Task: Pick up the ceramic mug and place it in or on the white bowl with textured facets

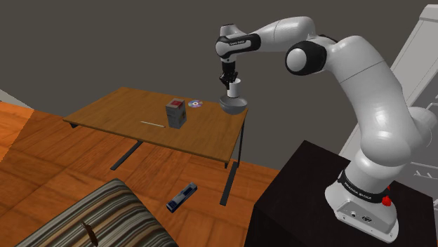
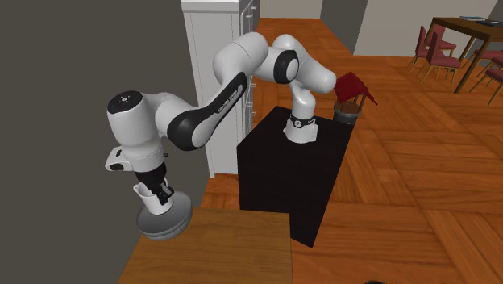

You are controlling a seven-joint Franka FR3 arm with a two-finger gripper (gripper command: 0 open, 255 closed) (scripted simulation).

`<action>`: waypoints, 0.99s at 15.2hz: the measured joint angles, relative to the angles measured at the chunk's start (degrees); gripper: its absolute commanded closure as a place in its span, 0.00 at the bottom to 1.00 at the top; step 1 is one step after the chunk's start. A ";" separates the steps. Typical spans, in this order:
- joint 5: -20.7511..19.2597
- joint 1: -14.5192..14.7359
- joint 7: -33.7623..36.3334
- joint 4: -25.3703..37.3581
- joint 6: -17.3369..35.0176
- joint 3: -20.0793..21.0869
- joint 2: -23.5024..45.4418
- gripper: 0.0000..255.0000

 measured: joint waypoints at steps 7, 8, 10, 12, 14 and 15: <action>-0.08 -0.14 0.14 -2.41 3.07 -0.04 0.65 1.00; -0.08 -0.14 0.14 -2.42 3.09 -0.04 0.66 1.00; -0.08 -0.14 0.14 -2.41 3.10 -0.04 0.67 1.00; -0.08 -0.14 0.14 -2.41 3.11 -0.04 0.66 0.00; -0.08 -0.15 0.14 -2.42 3.12 -0.04 0.65 0.00; -0.08 -0.15 0.14 -2.43 3.12 -0.04 0.64 0.00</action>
